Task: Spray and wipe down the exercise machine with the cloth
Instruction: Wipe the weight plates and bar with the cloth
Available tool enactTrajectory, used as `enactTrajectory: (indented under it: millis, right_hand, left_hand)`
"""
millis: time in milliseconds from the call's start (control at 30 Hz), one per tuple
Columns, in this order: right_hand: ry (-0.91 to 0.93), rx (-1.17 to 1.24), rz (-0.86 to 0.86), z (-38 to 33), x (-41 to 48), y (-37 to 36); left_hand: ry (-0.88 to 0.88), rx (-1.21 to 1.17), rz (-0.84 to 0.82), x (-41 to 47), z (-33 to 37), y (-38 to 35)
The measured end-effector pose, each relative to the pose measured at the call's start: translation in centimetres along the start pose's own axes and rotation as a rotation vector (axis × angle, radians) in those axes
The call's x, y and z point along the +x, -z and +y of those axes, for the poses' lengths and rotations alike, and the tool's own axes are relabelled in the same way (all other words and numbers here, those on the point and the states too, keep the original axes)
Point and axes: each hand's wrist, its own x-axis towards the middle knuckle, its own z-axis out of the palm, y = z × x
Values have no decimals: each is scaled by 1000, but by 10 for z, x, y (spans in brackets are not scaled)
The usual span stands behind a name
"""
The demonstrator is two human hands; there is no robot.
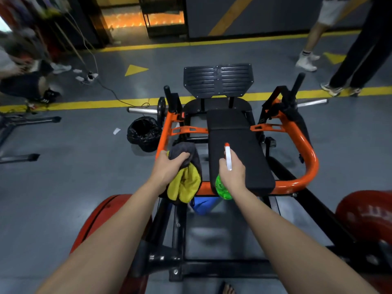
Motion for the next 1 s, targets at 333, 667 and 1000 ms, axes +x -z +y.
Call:
enactTrajectory:
  millis: [333,667,1000]
  right_hand:
    - [-127,-38,-92,59,70,21]
    - [-302,-3,-55,95,62,16]
    - [-355,-82,-152,87,67,25]
  left_hand:
    - [0,173,-73,24,10,-50]
    - [43,157,-74,14,-7,-61]
    - [75,164,-38,7,-28,-52]
